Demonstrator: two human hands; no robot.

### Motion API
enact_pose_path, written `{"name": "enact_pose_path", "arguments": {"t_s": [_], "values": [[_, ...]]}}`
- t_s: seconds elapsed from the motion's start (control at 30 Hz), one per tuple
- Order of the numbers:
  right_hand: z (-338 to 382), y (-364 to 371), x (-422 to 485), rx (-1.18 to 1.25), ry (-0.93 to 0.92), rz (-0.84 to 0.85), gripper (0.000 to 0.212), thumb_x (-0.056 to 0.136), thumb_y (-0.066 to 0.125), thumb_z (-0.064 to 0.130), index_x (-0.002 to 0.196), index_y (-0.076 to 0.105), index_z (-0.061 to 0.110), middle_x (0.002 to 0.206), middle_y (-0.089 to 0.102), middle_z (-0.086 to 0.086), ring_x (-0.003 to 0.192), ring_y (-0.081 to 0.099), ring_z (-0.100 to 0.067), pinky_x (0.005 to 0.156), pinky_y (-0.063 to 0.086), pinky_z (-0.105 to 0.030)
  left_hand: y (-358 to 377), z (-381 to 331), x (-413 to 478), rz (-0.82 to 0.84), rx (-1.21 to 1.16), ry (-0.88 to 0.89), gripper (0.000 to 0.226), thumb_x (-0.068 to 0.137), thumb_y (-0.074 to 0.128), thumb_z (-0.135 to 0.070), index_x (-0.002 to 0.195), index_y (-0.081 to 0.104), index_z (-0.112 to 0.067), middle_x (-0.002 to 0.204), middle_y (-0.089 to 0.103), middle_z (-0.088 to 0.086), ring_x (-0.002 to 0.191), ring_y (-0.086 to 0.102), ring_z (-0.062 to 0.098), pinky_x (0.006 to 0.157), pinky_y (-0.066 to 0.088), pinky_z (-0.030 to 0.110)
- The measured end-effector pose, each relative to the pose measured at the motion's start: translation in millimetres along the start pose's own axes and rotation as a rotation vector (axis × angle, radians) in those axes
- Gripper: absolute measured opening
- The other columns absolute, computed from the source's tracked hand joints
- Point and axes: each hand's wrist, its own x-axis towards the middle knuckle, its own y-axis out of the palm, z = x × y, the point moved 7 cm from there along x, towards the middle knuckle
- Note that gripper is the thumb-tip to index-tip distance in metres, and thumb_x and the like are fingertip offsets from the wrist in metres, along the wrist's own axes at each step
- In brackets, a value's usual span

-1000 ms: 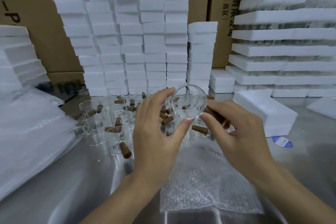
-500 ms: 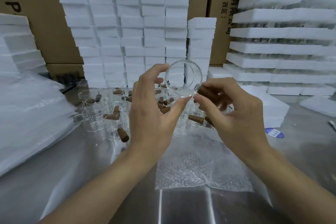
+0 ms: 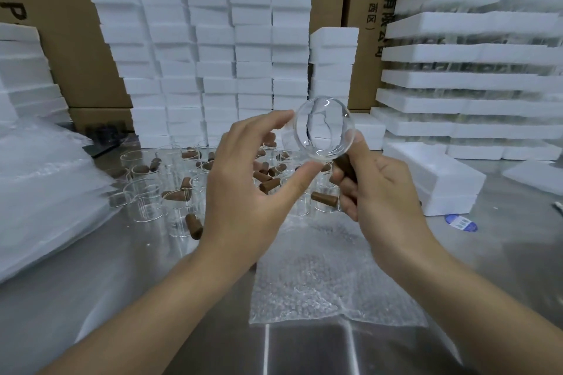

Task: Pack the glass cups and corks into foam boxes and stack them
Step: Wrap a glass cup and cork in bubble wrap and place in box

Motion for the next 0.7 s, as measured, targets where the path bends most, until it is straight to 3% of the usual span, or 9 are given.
{"name": "enact_pose_path", "arguments": {"t_s": [0.2,0.33,0.43,0.53,0.63,0.7], "values": [[4,-2,0,-0.143,-0.135,0.006,0.065,0.104,0.052,0.06,0.07,0.061,0.006,0.052,0.036,0.0,0.045,0.032,-0.013,0.044,0.031,-0.021,2,6,-1,0.037,-0.083,-0.044,0.057,0.086,0.082,-0.054,0.135,0.058,-0.04,0.132,0.064,-0.02,0.126,0.063,0.015,0.082,0.055,0.021],[5,0,-2,-0.2,-0.192,0.028,0.061,0.107,0.051,0.056,0.059,0.054,0.018,0.051,0.035,0.008,0.047,0.033,-0.013,0.046,0.032,-0.02,2,10,-2,0.077,-0.144,-0.096,0.057,0.084,0.084,-0.054,0.132,0.057,-0.039,0.134,0.066,-0.02,0.126,0.066,0.016,0.081,0.059,0.026],[9,-1,-3,-0.221,-0.241,0.025,0.059,0.108,0.052,0.053,0.06,0.055,0.019,0.052,0.04,0.004,0.048,0.039,-0.014,0.049,0.038,-0.019,2,11,-1,0.114,-0.156,-0.091,0.064,0.083,0.087,-0.05,0.136,0.053,-0.041,0.14,0.065,-0.018,0.129,0.065,0.012,0.083,0.059,0.027],[16,-3,-3,-0.285,-0.327,0.022,0.052,0.106,0.058,0.049,0.076,0.062,0.007,0.057,0.043,-0.007,0.055,0.043,-0.032,0.053,0.042,-0.041,0,5,2,0.165,0.012,0.05,0.083,0.084,0.087,-0.05,0.154,0.044,-0.04,0.141,0.059,-0.018,0.129,0.062,0.007,0.09,0.056,0.022],[24,-4,-5,-0.311,-0.413,0.03,0.033,0.104,0.065,0.044,0.083,0.066,0.019,0.057,0.046,0.011,0.053,0.042,-0.015,0.054,0.04,-0.037,-2,2,5,0.188,0.232,0.243,0.08,0.086,0.087,-0.046,0.155,0.052,-0.026,0.137,0.061,-0.003,0.123,0.062,0.009,0.096,0.057,0.03],[26,-3,-8,-0.34,-0.457,0.035,0.023,0.103,0.066,0.044,0.091,0.067,0.024,0.06,0.052,0.012,0.054,0.045,-0.012,0.053,0.043,-0.037,-5,5,6,0.173,0.265,0.258,0.077,0.083,0.088,-0.049,0.15,0.059,-0.023,0.137,0.066,-0.002,0.126,0.063,0.012,0.1,0.057,0.034]]}}
